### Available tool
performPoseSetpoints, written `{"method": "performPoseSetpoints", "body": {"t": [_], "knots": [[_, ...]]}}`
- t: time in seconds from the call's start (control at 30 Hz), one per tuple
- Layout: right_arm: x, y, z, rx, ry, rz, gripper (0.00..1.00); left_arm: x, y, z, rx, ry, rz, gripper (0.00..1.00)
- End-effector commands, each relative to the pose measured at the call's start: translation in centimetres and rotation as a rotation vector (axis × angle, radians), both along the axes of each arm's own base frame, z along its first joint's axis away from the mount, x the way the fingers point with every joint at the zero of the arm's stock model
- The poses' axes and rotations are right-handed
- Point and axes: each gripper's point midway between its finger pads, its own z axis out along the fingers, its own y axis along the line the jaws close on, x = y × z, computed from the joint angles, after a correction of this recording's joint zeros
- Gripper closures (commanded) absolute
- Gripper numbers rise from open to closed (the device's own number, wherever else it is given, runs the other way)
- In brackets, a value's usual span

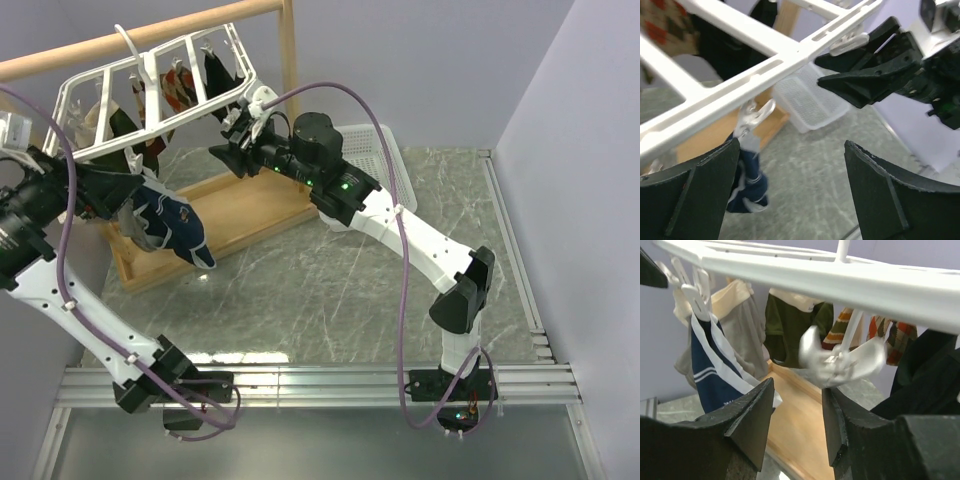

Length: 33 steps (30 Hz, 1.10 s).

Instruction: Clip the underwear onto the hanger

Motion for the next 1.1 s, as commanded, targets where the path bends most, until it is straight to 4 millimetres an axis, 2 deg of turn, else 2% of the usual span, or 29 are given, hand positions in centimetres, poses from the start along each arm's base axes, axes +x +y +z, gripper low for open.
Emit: {"method": "performPoseSetpoints", "body": {"t": [0.0,0.03,0.07,0.13,0.17,0.2,0.23,0.27,0.3,0.37,0.5,0.57,0.63,0.7,0.73,0.8,0.83,0.93,0.97,1.03,1.07], "knots": [[-0.7,-2.1,5.2,0.122,-0.059,-0.024,0.5,0.0,-2.3,1.8,0.001,-0.029,-0.13,0.1],[-0.6,-2.2,5.3,0.128,-0.06,-0.025,0.5,0.6,-2.3,2.1,-0.008,-0.018,-0.104,0.11],[-0.5,-2.3,5.3,0.129,-0.059,-0.029,0.5,1.1,-3.2,3.7,0.008,-0.104,-0.107,0.12],[-0.7,-2.4,5.1,0.123,-0.053,-0.021,0.49,-0.1,-4.8,5.2,0.022,-0.232,-0.13,0.1],[-0.9,-2.7,5.3,0.122,-0.057,-0.018,0.49,-0.7,-6.0,5.3,-0.032,-0.228,-0.167,0.1],[-0.9,-2.9,5.1,0.113,-0.055,-0.017,0.48,-0.1,-6.1,5.7,-0.081,-0.209,-0.157,0.1],[-0.9,-3.0,4.3,0.087,-0.054,-0.018,0.48,0.3,-6.4,6.0,-0.083,-0.203,-0.161,0.13],[-1.4,-3.6,4.7,0.083,-0.065,-0.013,0.48,0.3,-7.2,7.2,0.016,-0.279,-0.193,0.15],[-1.7,-3.8,4.4,0.067,-0.076,-0.001,0.48,0.6,-7.2,7.1,-0.001,-0.268,-0.174,0.15],[-2.2,-4.5,3.6,0.038,-0.07,0.007,0.48,-0.7,-8.5,7.4,0.006,-0.332,-0.203,0.15],[-2.4,-5.4,2.5,-0.001,-0.054,0.006,0.48,-2.4,-9.6,8.2,0.053,-0.406,-0.211,0.18],[-2.4,-6.2,2.3,-0.011,-0.047,0.001,0.48,-3.2,-9.9,8.1,0.121,-0.455,-0.196,0.19],[-2.2,-7.0,2.3,-0.012,-0.034,-0.002,0.48,-3.1,-9.8,7.4,0.118,-0.424,-0.198,0.19],[-2.0,-7.7,2.6,-0.008,-0.021,-0.007,0.48,-2.2,-9.2,6.3,0.104,-0.389,-0.173,0.22],[-2.2,-8.2,2.9,-0.002,-0.018,-0.007,0.47,-1.2,-8.7,4.8,0.086,-0.359,-0.159,0.22],[-2.0,-9.1,3.4,0.006,-0.004,0.007,0.47,-1.3,-8.9,4.2,0.111,-0.419,-0.121,0.22],[-2.0,-9.3,3.5,0.006,0.004,0.011,0.47,-0.6,-8.6,2.8,0.114,-0.417,-0.111,0.22],[-2.3,-9.8,3.9,0.008,0.017,0.037,0.46,1.8,-8.4,1.9,0.133,-0.428,-0.07,0.24],[-2.4,-9.9,4.1,0.011,0.016,0.049,0.46,1.9,-9.6,1.7,0.133,-0.438,-0.106,0.24],[-2.3,-10.3,4.5,0.022,0.021,0.044,0.46,3.4,-9.5,1.4,0.161,-0.482,-0.035,0.25],[-2.1,-10.4,4.5,0.024,0.029,0.041,0.46,3.3,-11.1,1.4,0.151,-0.503,-0.074,0.25]]}}
